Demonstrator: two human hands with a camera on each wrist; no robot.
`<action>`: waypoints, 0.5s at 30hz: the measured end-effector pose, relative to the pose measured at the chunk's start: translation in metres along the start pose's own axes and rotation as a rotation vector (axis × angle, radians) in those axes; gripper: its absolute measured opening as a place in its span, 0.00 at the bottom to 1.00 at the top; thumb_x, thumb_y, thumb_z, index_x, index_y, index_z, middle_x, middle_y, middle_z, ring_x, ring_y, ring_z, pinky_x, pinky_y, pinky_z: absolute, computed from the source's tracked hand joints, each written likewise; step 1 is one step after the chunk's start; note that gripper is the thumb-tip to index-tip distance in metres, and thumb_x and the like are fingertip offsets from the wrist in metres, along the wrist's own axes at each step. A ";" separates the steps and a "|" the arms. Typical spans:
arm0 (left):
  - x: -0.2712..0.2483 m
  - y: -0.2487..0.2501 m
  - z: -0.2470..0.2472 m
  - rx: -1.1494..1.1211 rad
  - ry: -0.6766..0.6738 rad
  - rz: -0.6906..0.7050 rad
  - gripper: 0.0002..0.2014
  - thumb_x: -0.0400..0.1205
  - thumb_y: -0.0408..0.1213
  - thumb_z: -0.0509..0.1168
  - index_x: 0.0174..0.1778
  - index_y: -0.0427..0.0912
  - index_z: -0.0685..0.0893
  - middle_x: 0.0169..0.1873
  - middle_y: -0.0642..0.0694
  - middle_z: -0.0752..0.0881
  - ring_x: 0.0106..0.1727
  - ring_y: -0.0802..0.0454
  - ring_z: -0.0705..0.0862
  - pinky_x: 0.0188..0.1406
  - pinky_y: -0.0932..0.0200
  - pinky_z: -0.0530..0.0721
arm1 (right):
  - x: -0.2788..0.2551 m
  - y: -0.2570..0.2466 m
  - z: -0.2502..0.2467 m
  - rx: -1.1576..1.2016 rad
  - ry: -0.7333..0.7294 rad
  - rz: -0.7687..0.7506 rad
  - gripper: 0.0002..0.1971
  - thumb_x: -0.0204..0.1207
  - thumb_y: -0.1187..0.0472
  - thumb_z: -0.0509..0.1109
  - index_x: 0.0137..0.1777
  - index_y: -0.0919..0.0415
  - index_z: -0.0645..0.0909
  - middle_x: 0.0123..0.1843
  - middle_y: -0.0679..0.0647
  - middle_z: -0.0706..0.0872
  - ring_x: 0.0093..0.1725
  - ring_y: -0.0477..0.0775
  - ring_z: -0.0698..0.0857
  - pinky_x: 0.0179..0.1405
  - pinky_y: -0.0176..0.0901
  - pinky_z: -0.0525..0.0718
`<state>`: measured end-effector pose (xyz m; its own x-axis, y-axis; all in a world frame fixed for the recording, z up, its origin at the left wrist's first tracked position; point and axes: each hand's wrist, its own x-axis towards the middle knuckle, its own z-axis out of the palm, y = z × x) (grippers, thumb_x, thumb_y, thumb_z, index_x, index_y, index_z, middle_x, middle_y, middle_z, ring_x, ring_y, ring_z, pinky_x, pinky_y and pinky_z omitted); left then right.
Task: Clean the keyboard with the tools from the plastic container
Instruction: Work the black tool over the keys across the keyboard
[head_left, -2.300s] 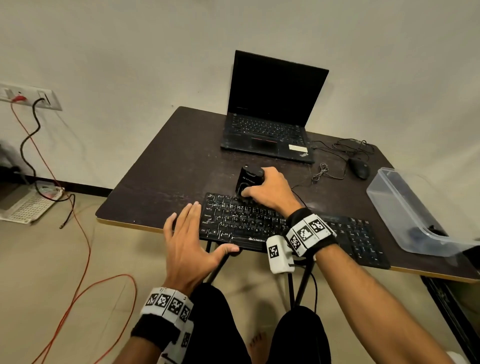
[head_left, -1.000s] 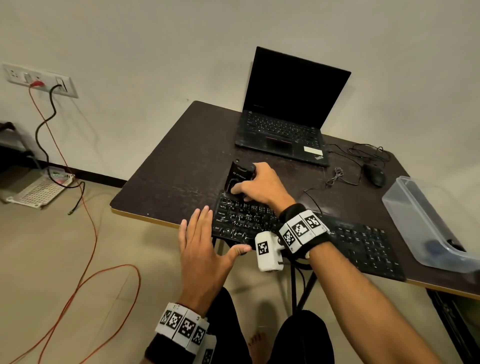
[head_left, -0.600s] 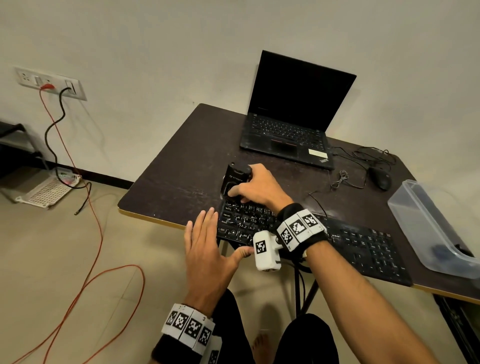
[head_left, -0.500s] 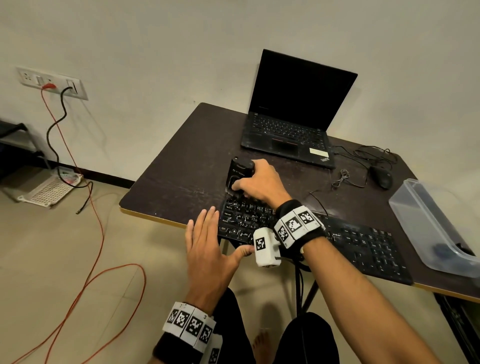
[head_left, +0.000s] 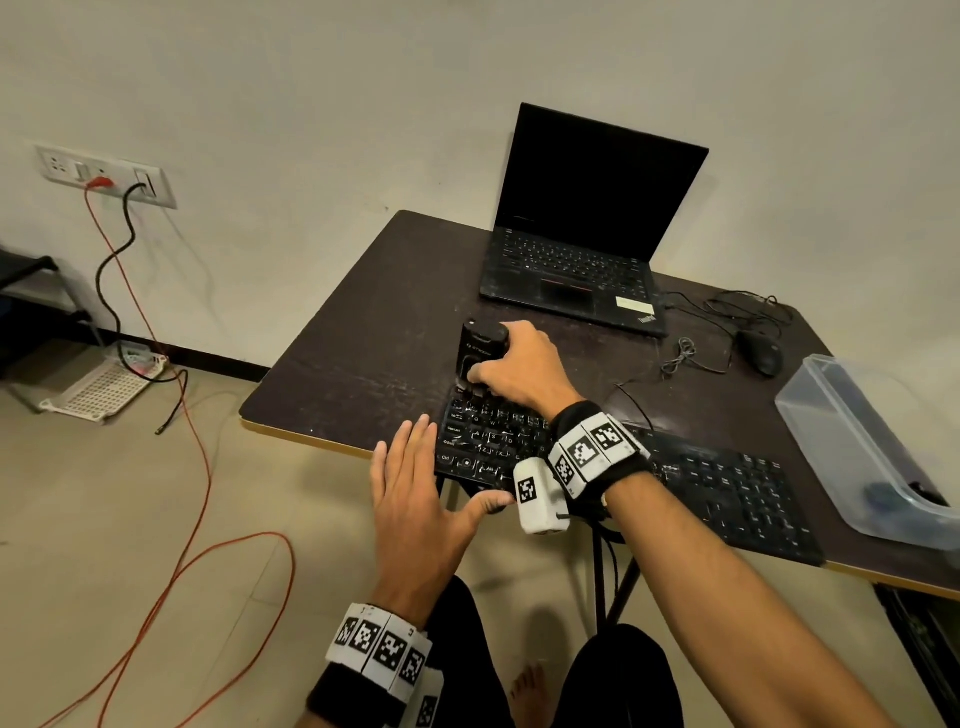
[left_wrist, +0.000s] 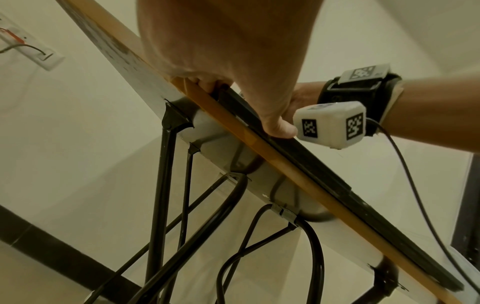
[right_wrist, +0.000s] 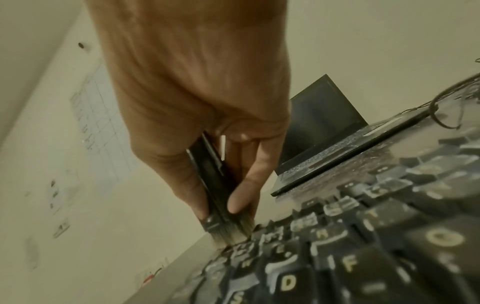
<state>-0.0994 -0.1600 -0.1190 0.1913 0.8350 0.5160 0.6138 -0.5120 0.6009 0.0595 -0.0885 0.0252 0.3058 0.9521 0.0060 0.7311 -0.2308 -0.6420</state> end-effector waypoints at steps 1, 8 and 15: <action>0.000 0.000 0.000 -0.003 0.004 0.003 0.58 0.74 0.83 0.58 0.82 0.33 0.74 0.84 0.43 0.74 0.89 0.48 0.65 0.90 0.37 0.56 | -0.001 -0.001 0.000 0.017 -0.046 -0.009 0.10 0.66 0.59 0.84 0.44 0.52 0.87 0.40 0.51 0.95 0.38 0.58 0.95 0.49 0.56 0.95; 0.000 -0.001 -0.001 0.000 0.017 0.010 0.57 0.75 0.82 0.59 0.83 0.33 0.74 0.84 0.43 0.74 0.89 0.48 0.66 0.90 0.37 0.57 | 0.000 -0.001 0.001 0.022 -0.031 0.005 0.08 0.67 0.59 0.84 0.41 0.54 0.86 0.38 0.50 0.95 0.32 0.53 0.94 0.43 0.49 0.94; 0.000 0.003 0.000 0.000 0.029 0.020 0.56 0.76 0.82 0.58 0.81 0.33 0.75 0.83 0.43 0.76 0.88 0.47 0.68 0.89 0.35 0.59 | -0.001 0.000 -0.006 0.046 -0.066 0.020 0.09 0.68 0.61 0.84 0.46 0.56 0.88 0.39 0.51 0.95 0.34 0.55 0.95 0.43 0.51 0.95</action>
<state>-0.0973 -0.1610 -0.1172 0.1812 0.8183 0.5455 0.6104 -0.5285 0.5900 0.0634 -0.0907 0.0297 0.2782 0.9588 -0.0569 0.6963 -0.2421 -0.6757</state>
